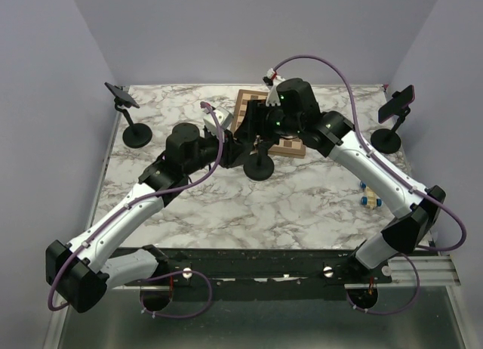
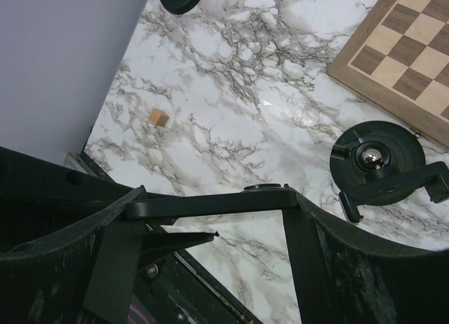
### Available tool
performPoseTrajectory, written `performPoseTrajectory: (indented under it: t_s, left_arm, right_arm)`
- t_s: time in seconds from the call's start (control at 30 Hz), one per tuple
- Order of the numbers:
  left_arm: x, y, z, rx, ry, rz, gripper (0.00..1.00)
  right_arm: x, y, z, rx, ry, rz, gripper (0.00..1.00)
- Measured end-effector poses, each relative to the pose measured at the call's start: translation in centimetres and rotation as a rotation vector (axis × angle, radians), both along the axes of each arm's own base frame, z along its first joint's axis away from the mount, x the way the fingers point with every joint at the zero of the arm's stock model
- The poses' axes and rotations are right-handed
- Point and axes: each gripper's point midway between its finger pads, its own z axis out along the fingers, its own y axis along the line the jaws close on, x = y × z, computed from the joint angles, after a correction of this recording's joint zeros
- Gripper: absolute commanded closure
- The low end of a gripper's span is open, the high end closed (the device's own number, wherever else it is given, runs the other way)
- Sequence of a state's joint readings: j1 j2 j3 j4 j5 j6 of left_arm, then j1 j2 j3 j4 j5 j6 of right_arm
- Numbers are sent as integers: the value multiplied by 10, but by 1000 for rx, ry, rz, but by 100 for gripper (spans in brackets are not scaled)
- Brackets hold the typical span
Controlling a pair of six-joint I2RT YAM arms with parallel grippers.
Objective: Remove the phone from the phone stand
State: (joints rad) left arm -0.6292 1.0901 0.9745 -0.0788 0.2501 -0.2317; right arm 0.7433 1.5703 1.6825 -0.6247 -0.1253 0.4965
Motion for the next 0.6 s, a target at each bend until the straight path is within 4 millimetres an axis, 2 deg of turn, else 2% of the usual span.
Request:
performPoseTrajectory:
  t_s: [0.07,0.1,0.13,0.2,0.23,0.33,0.4,0.47,0.5,0.6]
  left_arm:
    - [1,1,-2,6,5,4,84]
    - [1,2,-3,11,7,8,95]
    - [2,2,-4,16,8,11,100]
    - [2,3,-7,25,11,13,100]
    - [2,4,-7,29,10,15,100]
    - [3,5,-8,31,10,22,100]
    - [3,5,-7,31,7,24,100]
    - [2,6,-6,29,3,24,100]
    - [2,6,-5,25,0,25,100]
    - [0,9,-5,18,-7,34,100]
  right_arm:
    - [-1,1,-2,-3,2,4,99]
    - [-1,2,-2,-5,4,5,99]
    - [-1,3,-3,-6,4,7,99]
    - [-1,4,-5,-10,7,9,99]
    - [0,4,-6,-11,7,9,93]
    - [0,5,-6,-10,8,9,47]
    - [0,5,-6,-10,8,5,24]
    - [1,5,-6,-10,3,0,6]
    - [2,5,-5,-10,-2,-6,0]
    - [6,2,-1,-6,-18,-48,0]
